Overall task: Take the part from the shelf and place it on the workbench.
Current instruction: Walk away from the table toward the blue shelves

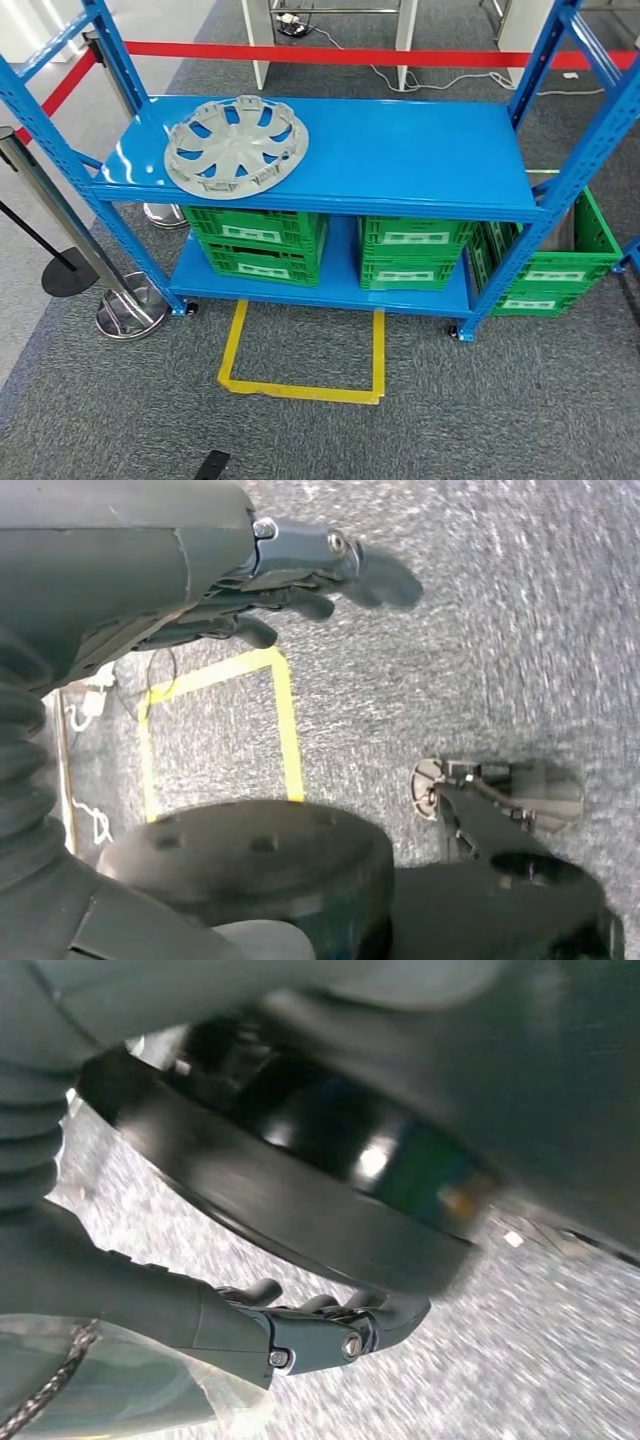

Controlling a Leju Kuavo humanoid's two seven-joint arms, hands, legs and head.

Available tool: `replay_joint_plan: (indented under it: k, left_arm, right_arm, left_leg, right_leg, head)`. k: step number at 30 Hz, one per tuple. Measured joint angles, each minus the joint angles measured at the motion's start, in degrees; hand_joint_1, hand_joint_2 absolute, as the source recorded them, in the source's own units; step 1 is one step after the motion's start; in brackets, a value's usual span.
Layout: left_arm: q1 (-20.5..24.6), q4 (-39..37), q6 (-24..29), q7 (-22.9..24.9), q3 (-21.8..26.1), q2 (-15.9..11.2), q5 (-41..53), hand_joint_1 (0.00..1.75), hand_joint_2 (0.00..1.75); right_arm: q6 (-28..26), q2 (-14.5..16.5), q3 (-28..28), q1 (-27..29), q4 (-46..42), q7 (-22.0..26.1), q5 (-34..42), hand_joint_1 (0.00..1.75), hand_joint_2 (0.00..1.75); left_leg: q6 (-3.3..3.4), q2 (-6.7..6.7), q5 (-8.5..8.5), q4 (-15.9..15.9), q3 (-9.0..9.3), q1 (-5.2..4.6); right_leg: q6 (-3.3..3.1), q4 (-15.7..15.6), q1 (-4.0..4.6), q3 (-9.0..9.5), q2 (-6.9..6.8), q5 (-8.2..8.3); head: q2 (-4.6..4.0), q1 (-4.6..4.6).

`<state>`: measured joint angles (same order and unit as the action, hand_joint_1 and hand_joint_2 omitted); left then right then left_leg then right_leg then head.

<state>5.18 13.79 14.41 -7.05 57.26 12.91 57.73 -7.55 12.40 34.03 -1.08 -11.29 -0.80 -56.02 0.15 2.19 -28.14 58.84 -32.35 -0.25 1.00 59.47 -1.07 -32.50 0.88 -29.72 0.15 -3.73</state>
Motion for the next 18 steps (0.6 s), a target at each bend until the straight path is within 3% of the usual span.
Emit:
replay_joint_plan:
  k: [2, 3, 6, 7, 8, 11, 13, 15, 17, 18]
  left_arm:
    - [-0.5, 0.2, -0.5, 0.2, -1.8, -0.6, -2.3, 0.0, 0.44]
    - [-0.7, 0.3, -0.8, 0.4, -2.7, -0.8, -3.5, 0.0, 0.0]
    - [-1.8, 0.3, -1.8, 0.9, -5.8, -1.5, -7.1, 0.0, 0.0]
    - [-2.2, 0.3, -2.1, 1.0, -6.8, -1.7, -8.2, 0.0, 0.0]
    - [-2.7, 0.3, -2.4, 1.1, -7.9, -1.8, -9.4, 0.0, 0.0]
    - [-4.4, 0.3, -3.2, 1.6, -11.2, -2.5, -12.9, 0.0, 0.0]
    - [-5.5, 0.3, -3.7, 1.9, -13.4, -3.1, -15.2, 0.0, 0.0]
    - [-6.5, 0.3, -4.3, 2.1, -15.8, -3.6, -17.5, 0.0, 0.0]
    - [-7.3, 0.4, -4.8, 2.3, -18.2, -4.2, -19.8, 0.0, 0.0]
    - [-7.4, 0.5, -5.1, 2.4, -19.4, -4.5, -21.0, 0.0, 0.0]
  right_arm:
    - [0.3, -0.3, -0.5, 0.2, -0.2, 0.0, 2.2, 0.0, 1.75]
    - [0.4, -0.5, -0.9, 0.2, -0.4, 0.0, 3.3, 0.0, 1.31]
    - [0.8, -1.3, -2.3, 0.3, -1.3, 0.0, 6.8, 0.0, 0.0]
    - [1.0, -1.6, -2.8, 0.3, -1.7, 0.0, 7.8, 0.0, 0.0]
    - [1.1, -1.9, -3.4, 0.3, -2.3, 0.0, 9.0, 0.0, 0.0]
    - [1.6, -2.5, -5.2, 0.0, -4.1, 0.1, 12.3, 0.0, 0.0]
    - [1.9, -2.9, -6.6, 0.0, -5.0, 0.1, 14.6, 0.0, 0.0]
    - [2.2, -3.3, -7.9, 0.0, -5.7, 0.1, 16.8, 0.0, 0.0]
    - [2.5, -3.9, -9.3, 0.4, -6.2, 0.1, 19.1, 0.0, 0.87]
    - [2.7, -4.3, -10.0, 0.7, -6.4, 0.1, 20.3, 0.0, 1.31]
  left_leg:
    - [-0.45, -0.5, -1.12, 1.4, -0.45, 0.09]
    - [-0.74, -0.88, -2.51, 3.7, -1.4, 0.14]
    - [-1.26, -1.56, -7.22, 14.4, -6.27, 0.29]
    - [-1.23, -1.63, -7.39, 16.2, -7.11, 0.31]
    - [-1.07, -1.68, -6.45, 15.8, -6.93, 0.31]
    - [0.19, -1.97, -0.93, 5.3, -1.98, 0.01]
    - [0.81, -2.21, -0.07, 0.9, 0.0, -0.31]
    - [0.99, -2.13, -0.24, 0.1, 0.25, -0.36]
    - [1.32, -2.09, 0.25, -1.0, 0.79, -0.08]
    - [1.53, -2.12, 0.5, -1.6, 1.08, 0.1]
  right_leg:
    - [-0.67, -0.1, -0.08, 0.23, -0.3, 0.03]
    - [-0.95, -0.2, -0.15, 0.38, -0.54, 0.02]
    - [-1.45, -0.3, 0.02, 0.64, -1.31, -0.24]
    - [-1.52, -0.3, 0.08, 0.71, -1.49, -0.31]
    - [-1.55, -0.3, 0.15, 0.81, -1.6, -0.38]
    - [-1.39, -0.3, 0.48, 1.19, -1.66, -0.62]
    - [-1.01, -0.3, 0.65, 1.13, -1.81, -0.73]
    - [-0.41, -0.6, 0.66, 1.17, -2.06, -0.64]
    - [0.18, -0.1, 0.64, 1.04, -1.88, -1.26]
    - [0.44, 1.6, 0.63, 0.25, -1.61, -2.34]
  head:
    - [0.0, -0.14]
    - [0.0, -0.25]
    - [0.0, -0.4]
    - [0.0, -0.39]
    - [0.0, -0.4]
    - [0.0, -0.37]
    - [0.0, -0.33]
    - [0.0, -0.35]
    - [0.0, -0.25]
    - [0.0, -0.15]
